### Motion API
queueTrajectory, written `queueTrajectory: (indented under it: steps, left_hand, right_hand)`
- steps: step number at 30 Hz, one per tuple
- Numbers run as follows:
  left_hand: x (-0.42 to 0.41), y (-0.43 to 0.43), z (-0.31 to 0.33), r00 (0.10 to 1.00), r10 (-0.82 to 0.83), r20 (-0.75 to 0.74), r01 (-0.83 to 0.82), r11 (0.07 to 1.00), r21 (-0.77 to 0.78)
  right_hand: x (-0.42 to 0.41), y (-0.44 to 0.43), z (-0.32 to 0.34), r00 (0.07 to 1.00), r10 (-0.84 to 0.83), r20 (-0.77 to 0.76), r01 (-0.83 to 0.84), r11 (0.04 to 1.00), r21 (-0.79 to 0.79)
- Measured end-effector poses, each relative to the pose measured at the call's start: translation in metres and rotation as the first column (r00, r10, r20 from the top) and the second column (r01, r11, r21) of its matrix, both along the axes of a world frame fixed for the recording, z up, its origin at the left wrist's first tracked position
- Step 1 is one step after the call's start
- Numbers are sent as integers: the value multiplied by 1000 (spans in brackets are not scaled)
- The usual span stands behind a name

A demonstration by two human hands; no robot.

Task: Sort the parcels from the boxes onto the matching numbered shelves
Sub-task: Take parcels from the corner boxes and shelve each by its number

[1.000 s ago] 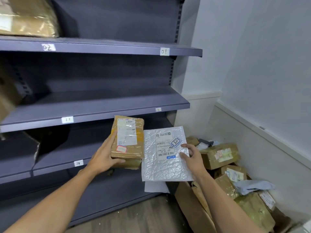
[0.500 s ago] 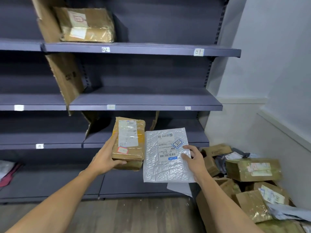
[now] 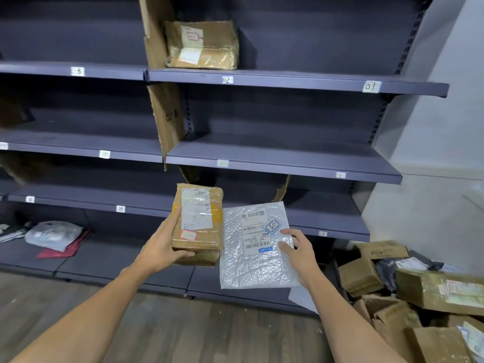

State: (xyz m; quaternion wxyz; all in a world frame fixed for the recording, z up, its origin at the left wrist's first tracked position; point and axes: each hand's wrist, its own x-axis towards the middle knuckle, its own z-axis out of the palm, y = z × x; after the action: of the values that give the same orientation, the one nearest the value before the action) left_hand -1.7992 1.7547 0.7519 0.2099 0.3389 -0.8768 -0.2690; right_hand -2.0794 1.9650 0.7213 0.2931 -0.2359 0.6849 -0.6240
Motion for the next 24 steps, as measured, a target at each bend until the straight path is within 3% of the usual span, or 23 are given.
queueTrajectory:
  steps: [14, 24]
  left_hand:
    - [83, -41, -31, 999, 21, 28, -24, 996, 81]
    - [148, -84, -17, 997, 74, -14, -73, 996, 43]
  right_hand:
    - [82, -37, -17, 1000, 10, 0, -10, 995, 94]
    - [137, -95, 6, 995, 79, -63, -74, 994, 76]
